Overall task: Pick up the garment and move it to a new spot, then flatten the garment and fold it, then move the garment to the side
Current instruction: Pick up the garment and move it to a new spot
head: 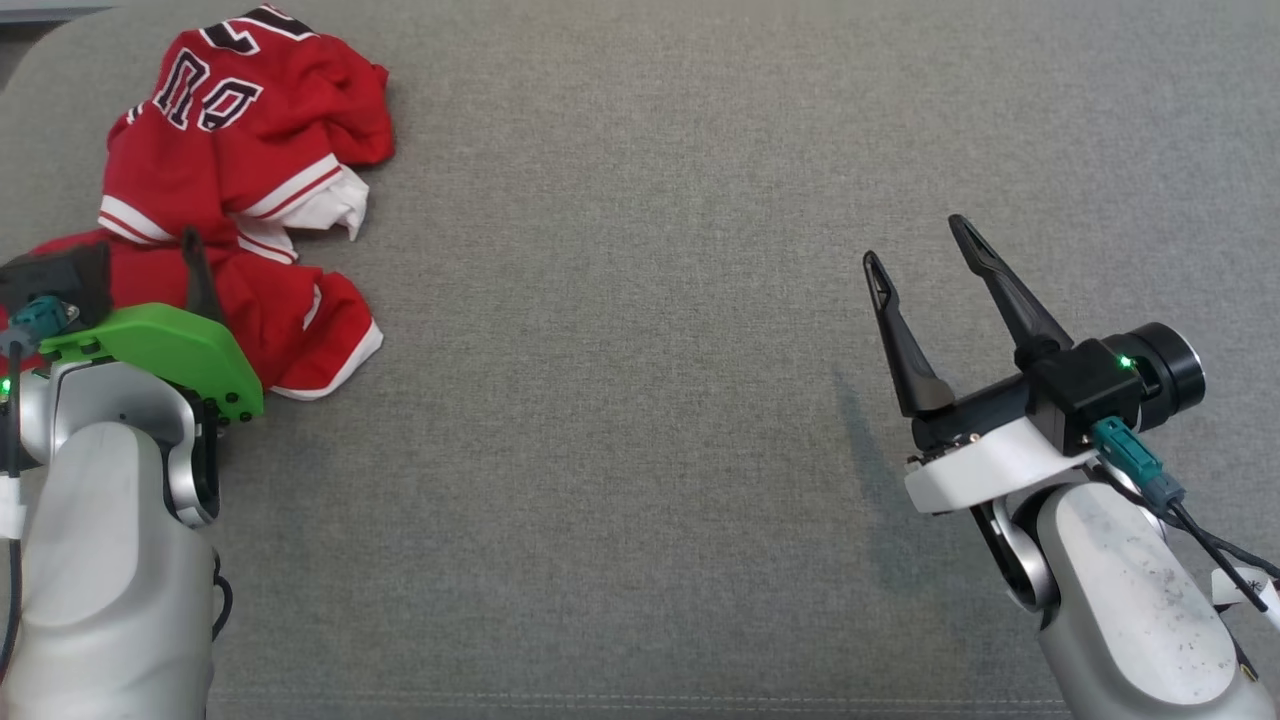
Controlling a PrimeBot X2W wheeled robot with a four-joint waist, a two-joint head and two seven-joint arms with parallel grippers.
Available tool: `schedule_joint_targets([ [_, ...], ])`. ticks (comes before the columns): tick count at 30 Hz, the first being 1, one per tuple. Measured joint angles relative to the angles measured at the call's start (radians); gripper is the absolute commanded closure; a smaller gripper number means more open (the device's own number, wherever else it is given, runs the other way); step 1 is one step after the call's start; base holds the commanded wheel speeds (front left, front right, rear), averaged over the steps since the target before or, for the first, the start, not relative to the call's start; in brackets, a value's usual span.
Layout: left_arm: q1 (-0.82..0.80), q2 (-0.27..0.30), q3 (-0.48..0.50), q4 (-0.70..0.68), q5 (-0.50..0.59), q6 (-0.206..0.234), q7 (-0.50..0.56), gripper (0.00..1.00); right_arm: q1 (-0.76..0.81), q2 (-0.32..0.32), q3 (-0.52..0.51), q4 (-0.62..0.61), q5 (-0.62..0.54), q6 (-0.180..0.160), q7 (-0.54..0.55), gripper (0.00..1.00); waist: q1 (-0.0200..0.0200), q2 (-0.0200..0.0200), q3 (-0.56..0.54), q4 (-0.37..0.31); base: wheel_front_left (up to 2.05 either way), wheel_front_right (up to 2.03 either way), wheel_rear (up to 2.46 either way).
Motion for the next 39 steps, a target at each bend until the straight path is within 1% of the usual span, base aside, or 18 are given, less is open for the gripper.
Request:
schedule_joint_targets([
  [3,-0.019,0.012,0.007,0.033,0.021,0.006,0.004,0.00,-0.015,-0.001,-0.006,-0.001,0.000,0.000,0.000,0.00,0.0000,0.0000,0.033,-0.016,0.00,0.00,0.00],
  [10,-0.065,0.013,0.001,0.099,0.065,0.014,0.002,0.00,-0.035,0.000,-0.014,0.001,0.000,-0.001,0.000,0.00,0.0000,0.0000,0.090,-0.033,0.00,0.00,0.00],
  [15,-0.080,0.016,-0.002,0.136,0.090,0.015,0.003,0.00,-0.042,0.002,-0.014,0.003,0.002,-0.001,0.000,0.00,0.0000,0.0000,0.101,-0.027,0.00,0.00,0.00],
  [22,-0.090,0.029,0.026,0.211,0.099,0.024,0.030,0.00,-0.044,0.009,0.001,0.014,0.008,0.001,0.000,0.00,0.0000,0.0000,0.106,-0.023,0.00,0.00,0.00],
  [29,-0.111,0.006,0.065,0.262,0.088,0.024,0.074,0.00,-0.045,0.012,0.008,0.026,0.008,0.005,0.000,0.00,0.0000,0.0000,0.111,-0.026,0.00,0.00,0.00],
  [30,-0.114,0.002,0.071,0.268,0.087,0.024,0.078,0.03,-0.046,0.013,0.008,0.027,0.009,0.005,0.000,0.00,0.0001,0.0000,0.112,-0.026,0.00,0.00,0.00],
  [31,-0.116,0.000,0.077,0.274,0.087,0.026,0.078,0.49,-0.048,0.015,0.009,0.028,0.009,0.005,0.000,0.00,0.0000,0.0000,0.112,-0.027,0.00,0.00,0.00],
  [32,-0.120,0.000,0.080,0.282,0.087,0.027,0.080,0.65,-0.049,0.017,0.009,0.028,0.009,0.005,0.000,0.00,0.0000,0.0000,0.113,-0.028,0.00,0.00,0.00],
  [33,-0.123,-0.001,0.082,0.287,0.087,0.027,0.084,1.00,-0.051,0.019,0.010,0.029,0.009,0.005,0.000,0.00,0.0000,0.0000,0.113,-0.029,0.00,0.00,0.00],
  [39,-0.128,-0.009,0.104,0.302,0.071,0.027,0.075,1.00,-0.064,0.022,0.010,0.033,0.010,0.005,0.000,0.00,0.0000,0.0000,0.109,-0.034,0.00,0.00,0.00],
])
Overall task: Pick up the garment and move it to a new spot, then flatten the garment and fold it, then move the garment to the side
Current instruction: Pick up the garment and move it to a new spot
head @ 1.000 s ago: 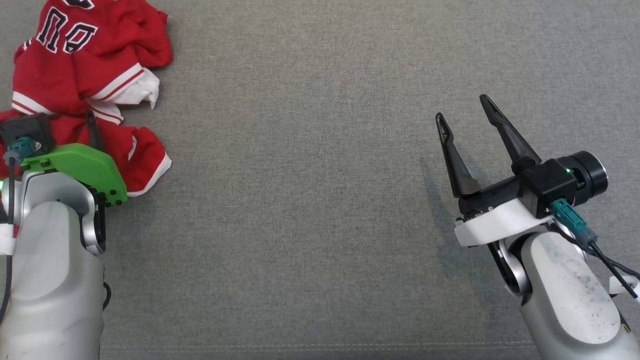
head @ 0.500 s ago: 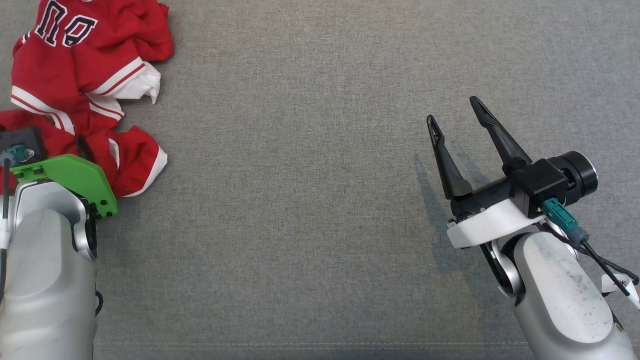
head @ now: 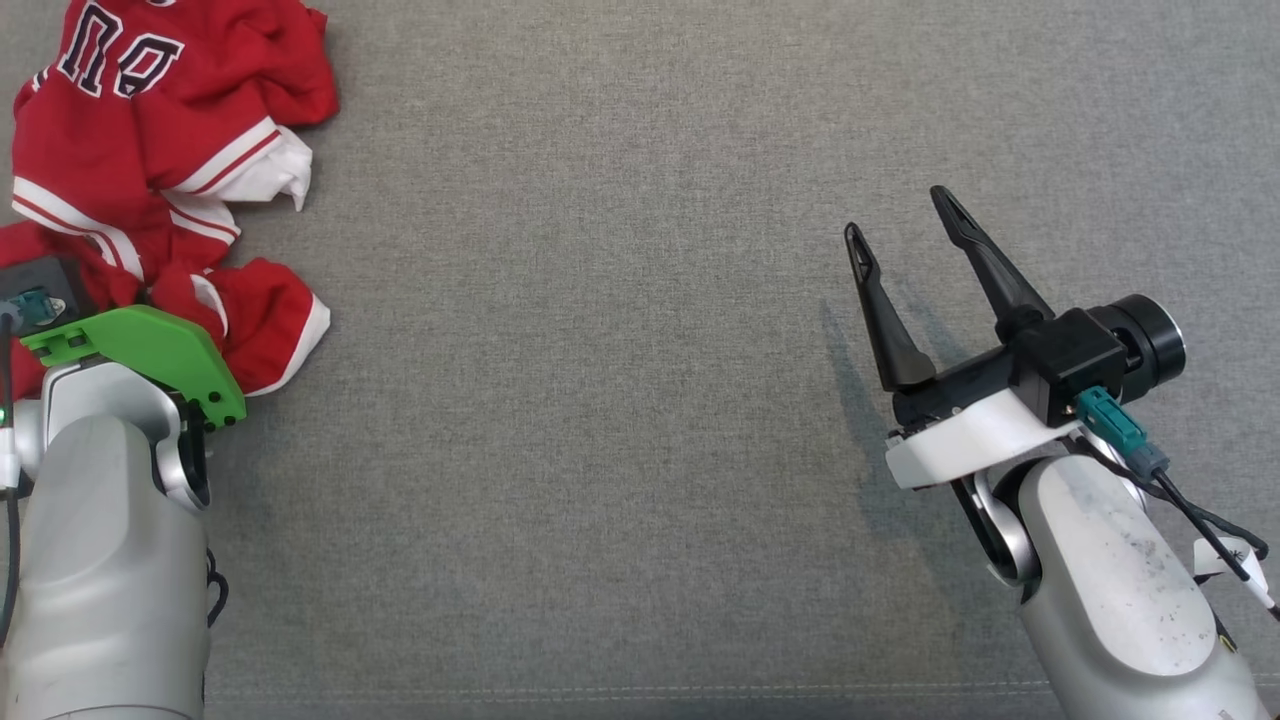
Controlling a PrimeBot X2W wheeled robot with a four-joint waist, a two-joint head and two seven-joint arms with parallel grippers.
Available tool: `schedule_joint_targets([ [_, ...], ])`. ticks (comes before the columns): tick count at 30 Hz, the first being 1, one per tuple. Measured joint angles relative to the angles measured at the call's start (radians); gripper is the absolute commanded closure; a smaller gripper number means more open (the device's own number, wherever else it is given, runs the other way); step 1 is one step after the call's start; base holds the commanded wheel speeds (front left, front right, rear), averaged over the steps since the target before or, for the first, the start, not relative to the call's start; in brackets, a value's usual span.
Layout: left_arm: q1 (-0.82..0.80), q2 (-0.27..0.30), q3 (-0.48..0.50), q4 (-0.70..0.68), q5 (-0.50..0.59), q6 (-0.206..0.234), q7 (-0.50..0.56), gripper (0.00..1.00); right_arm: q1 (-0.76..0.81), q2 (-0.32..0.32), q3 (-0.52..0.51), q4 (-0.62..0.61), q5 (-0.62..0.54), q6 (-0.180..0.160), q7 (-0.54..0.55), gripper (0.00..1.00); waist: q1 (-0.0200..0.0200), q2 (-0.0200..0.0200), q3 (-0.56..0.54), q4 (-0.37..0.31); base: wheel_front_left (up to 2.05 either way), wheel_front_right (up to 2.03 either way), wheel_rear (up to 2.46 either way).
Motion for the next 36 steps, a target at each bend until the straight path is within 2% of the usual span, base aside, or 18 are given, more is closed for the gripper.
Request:
schedule_joint_targets([
  [8,-0.001,-0.023,-0.003,-0.047,-0.023,-0.006,-0.110,1.00,0.000,0.009,-0.007,0.010,0.017,-0.002,0.000,0.00,0.0000,0.0000,-0.033,-0.004,0.00,0.00,0.00],
  [20,0.021,-0.056,-0.038,-0.180,-0.045,-0.082,-0.266,1.00,0.022,0.013,-0.032,0.033,0.041,-0.019,0.000,0.00,0.0000,0.0000,-0.124,-0.002,0.00,0.00,0.00],
  [28,0.033,-0.072,-0.108,-0.284,-0.045,-0.135,-0.272,1.00,0.072,0.019,-0.034,0.053,0.051,-0.027,0.000,0.00,0.0000,0.0000,-0.206,-0.011,0.00,0.00,0.00],
  [36,0.056,-0.077,-0.175,-0.335,-0.060,-0.158,-0.270,1.00,0.090,0.033,-0.004,0.062,0.052,-0.026,0.000,0.00,0.0000,0.0000,-0.268,-0.052,0.00,0.00,0.00],
])
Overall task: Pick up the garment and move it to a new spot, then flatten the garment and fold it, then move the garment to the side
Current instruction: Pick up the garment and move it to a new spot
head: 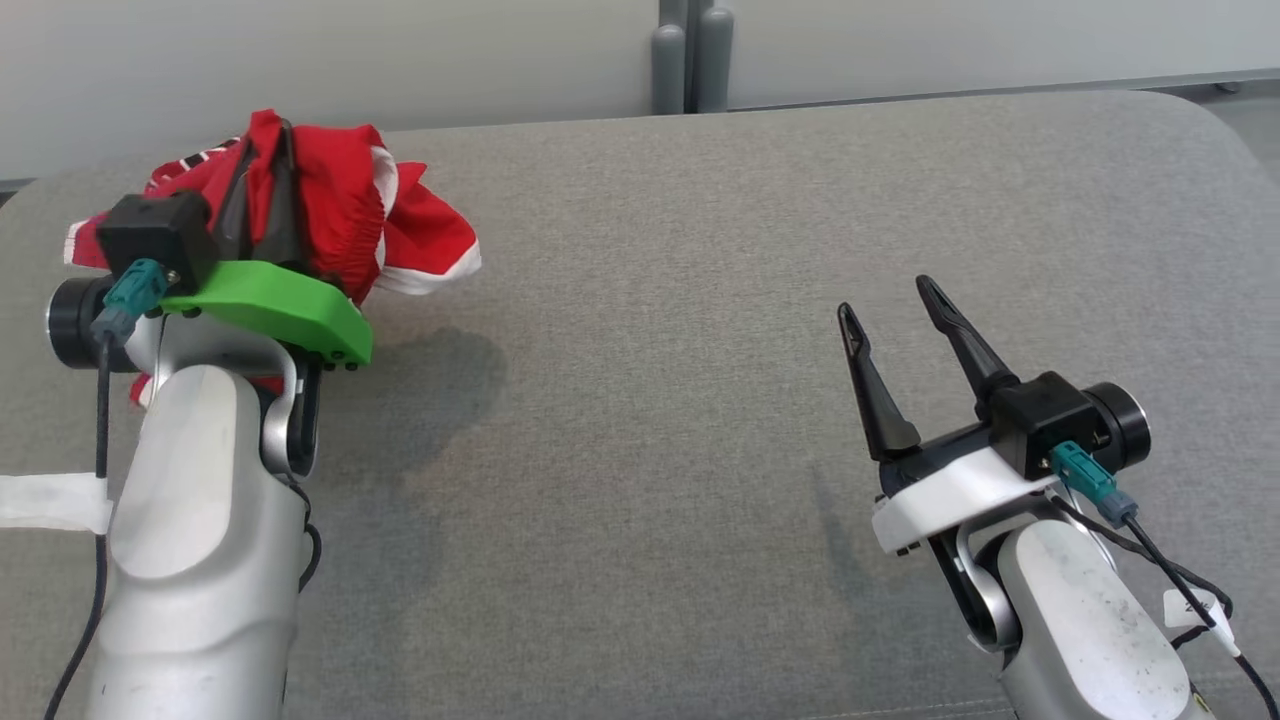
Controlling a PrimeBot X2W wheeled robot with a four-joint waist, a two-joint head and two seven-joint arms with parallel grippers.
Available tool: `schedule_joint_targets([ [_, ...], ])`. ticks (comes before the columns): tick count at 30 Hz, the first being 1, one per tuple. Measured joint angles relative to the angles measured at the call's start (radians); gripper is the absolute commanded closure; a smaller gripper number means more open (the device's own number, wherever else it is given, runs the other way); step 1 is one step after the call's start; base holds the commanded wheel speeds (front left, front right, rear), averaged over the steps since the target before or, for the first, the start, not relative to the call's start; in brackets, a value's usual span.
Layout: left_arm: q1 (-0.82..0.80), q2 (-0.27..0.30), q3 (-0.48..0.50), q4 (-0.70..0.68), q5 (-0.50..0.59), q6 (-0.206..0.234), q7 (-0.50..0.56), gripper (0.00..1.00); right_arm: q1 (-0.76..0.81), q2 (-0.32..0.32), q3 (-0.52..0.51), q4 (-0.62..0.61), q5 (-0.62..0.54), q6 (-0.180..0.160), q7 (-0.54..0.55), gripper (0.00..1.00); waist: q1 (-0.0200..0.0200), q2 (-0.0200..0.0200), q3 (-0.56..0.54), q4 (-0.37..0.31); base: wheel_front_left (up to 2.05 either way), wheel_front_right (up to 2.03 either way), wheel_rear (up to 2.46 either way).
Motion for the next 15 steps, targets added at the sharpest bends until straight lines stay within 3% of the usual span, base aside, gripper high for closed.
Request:
schedule_joint_targets([
  [4,0.007,-0.001,-0.053,-0.016,-0.021,-0.015,0.019,1.00,0.016,0.004,0.004,-0.001,0.000,-0.001,0.000,0.00,0.0000,0.0000,-0.020,-0.047,0.00,0.00,0.00],
  [9,0.034,0.000,-0.181,-0.028,-0.150,-0.024,0.062,1.00,0.044,0.004,-0.001,-0.007,0.000,-0.011,0.000,0.00,0.0000,0.0000,-0.039,-0.128,0.00,0.00,0.00],
  [15,0.065,0.001,-0.296,-0.030,-0.226,0.002,0.098,1.00,0.056,0.004,-0.002,-0.021,0.000,-0.011,0.000,0.00,0.0000,0.0000,-0.044,-0.213,0.00,0.00,0.00],
])
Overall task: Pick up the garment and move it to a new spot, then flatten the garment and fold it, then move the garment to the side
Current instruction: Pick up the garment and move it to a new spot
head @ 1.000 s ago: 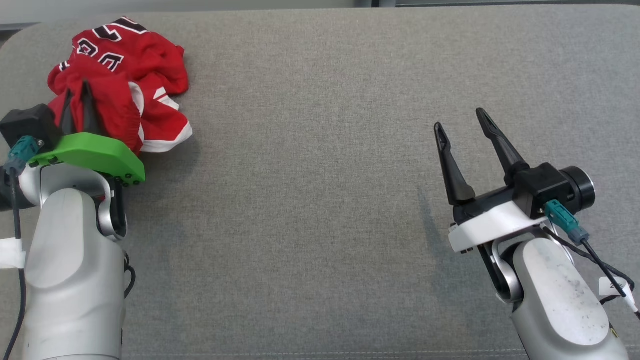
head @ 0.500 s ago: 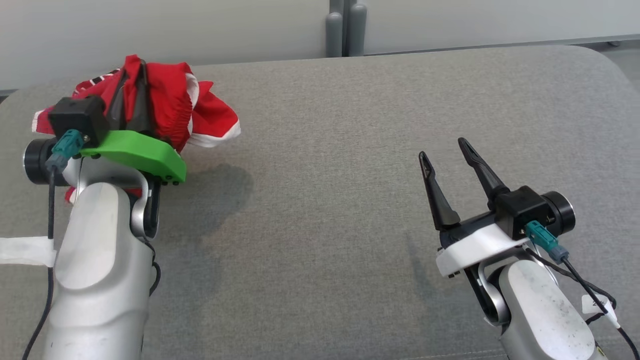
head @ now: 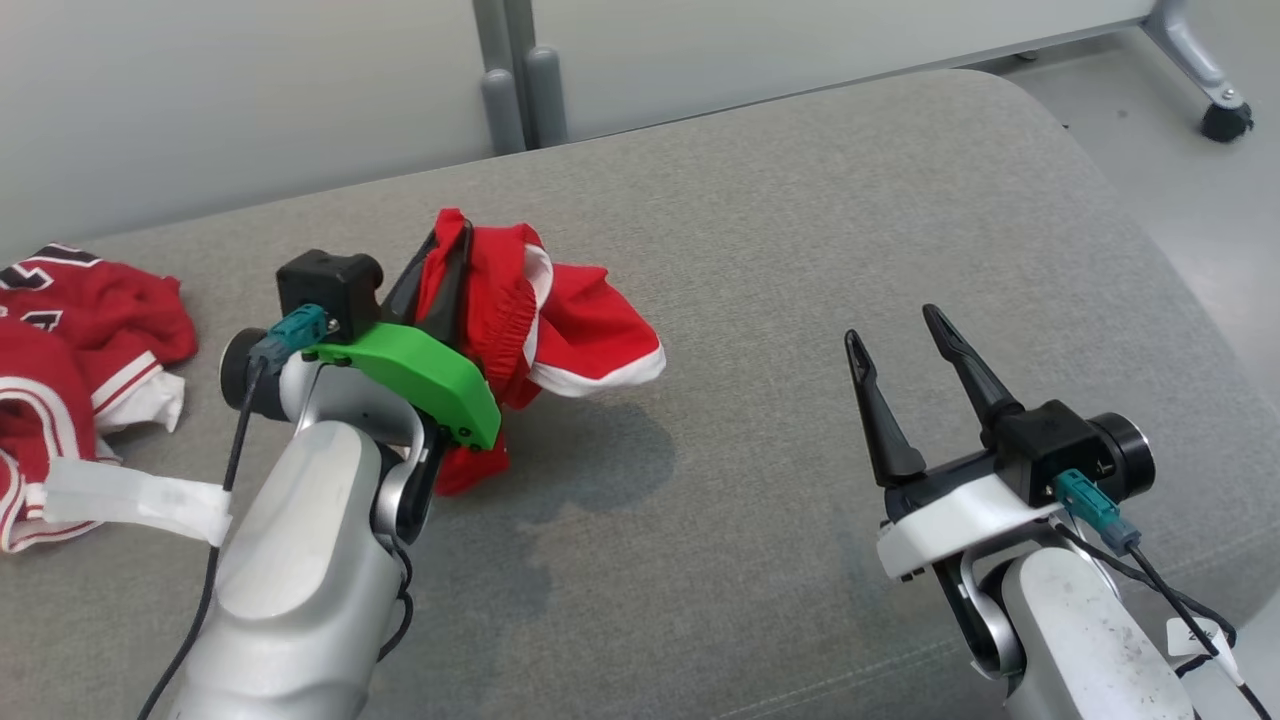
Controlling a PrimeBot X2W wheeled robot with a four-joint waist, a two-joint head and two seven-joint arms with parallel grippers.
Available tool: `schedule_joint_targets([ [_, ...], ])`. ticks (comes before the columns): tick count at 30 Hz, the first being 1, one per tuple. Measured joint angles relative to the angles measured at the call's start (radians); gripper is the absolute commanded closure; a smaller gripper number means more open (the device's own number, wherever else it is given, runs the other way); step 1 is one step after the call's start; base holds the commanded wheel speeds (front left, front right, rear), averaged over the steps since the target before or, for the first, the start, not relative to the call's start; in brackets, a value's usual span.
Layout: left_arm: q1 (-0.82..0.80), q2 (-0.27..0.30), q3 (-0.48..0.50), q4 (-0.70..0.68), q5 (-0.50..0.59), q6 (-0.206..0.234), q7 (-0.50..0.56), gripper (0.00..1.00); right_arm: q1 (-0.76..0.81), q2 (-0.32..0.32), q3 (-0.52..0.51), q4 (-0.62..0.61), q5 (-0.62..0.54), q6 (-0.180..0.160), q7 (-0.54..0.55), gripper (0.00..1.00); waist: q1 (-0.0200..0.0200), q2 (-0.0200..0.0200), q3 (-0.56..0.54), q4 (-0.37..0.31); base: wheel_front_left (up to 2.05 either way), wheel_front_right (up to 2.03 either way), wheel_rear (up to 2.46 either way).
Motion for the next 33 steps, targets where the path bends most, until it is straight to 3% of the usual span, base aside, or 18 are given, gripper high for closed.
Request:
schedule_joint_targets([
  [11,0.016,0.003,-0.092,0.021,-0.020,0.107,0.017,1.00,-0.020,0.007,0.045,-0.017,0.002,0.022,0.000,0.00,0.0000,0.0000,0.041,-0.152,0.00,0.00,0.00],
  [23,-0.053,0.005,-0.200,0.092,-0.045,0.127,0.017,0.98,-0.078,0.012,0.062,-0.020,0.013,0.028,0.000,0.00,0.0000,0.0000,0.136,-0.261,0.00,0.00,0.00],
  [25,-0.053,0.005,-0.216,0.101,-0.063,0.127,0.017,0.25,-0.084,0.012,0.060,-0.020,0.021,0.026,0.000,0.00,0.0000,0.0000,0.151,-0.270,0.00,0.00,0.00],
  [26,-0.053,0.005,-0.228,0.103,-0.069,0.127,0.016,0.00,-0.085,0.012,0.059,-0.020,0.021,0.026,0.000,0.00,0.0000,0.0000,0.158,-0.273,0.00,0.00,0.00],
  [33,-0.068,0.009,-0.301,0.094,-0.115,0.126,-0.012,0.00,-0.086,0.013,0.033,-0.006,0.038,0.010,0.000,0.00,0.0000,0.0000,0.182,-0.256,0.00,0.00,0.00],
])
